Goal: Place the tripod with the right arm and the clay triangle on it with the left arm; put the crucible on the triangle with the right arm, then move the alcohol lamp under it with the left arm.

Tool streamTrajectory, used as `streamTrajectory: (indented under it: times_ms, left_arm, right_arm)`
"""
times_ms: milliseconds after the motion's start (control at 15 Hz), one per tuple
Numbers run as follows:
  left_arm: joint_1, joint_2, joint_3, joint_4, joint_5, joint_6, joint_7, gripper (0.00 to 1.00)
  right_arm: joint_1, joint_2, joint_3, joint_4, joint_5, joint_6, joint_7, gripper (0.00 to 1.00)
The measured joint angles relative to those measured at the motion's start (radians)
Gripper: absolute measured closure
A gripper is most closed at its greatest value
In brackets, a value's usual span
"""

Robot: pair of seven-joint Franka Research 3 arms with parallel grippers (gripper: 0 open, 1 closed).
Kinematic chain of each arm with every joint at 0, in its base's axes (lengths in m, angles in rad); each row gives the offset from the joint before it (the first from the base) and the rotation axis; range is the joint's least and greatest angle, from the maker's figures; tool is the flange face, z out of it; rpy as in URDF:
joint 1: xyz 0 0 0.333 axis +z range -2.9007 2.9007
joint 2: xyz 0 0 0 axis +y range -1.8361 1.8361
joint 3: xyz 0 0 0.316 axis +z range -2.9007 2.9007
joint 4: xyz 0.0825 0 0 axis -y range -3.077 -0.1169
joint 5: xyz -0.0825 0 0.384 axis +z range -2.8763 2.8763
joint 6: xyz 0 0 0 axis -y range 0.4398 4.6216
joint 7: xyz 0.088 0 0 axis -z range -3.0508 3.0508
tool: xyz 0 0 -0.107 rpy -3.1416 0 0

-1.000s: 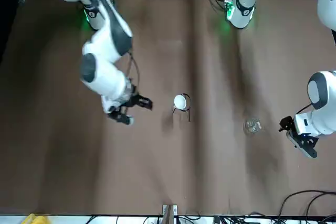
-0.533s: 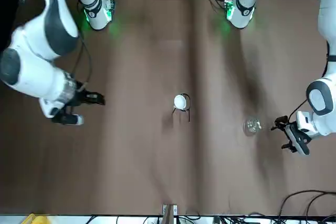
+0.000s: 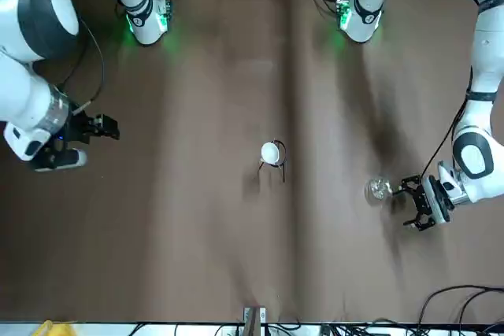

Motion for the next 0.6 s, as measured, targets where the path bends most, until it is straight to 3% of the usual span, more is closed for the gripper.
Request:
streamTrajectory:
  times_ms: [267, 600]
  left_arm:
    - [0.040, 0.026, 0.001, -0.001, -0.010, -0.117, 0.131, 0.00]
    - [0.066, 0.057, 0.005, -0.002, -0.013, -0.218, 0.301, 0.00]
  right_arm:
    - [-0.011, -0.078, -0.002, 0.000, -0.009, -0.037, -0.001, 0.00]
    - [-0.054, -0.101, -0.012, -0.003, -0.037, -0.048, -0.001, 0.00]
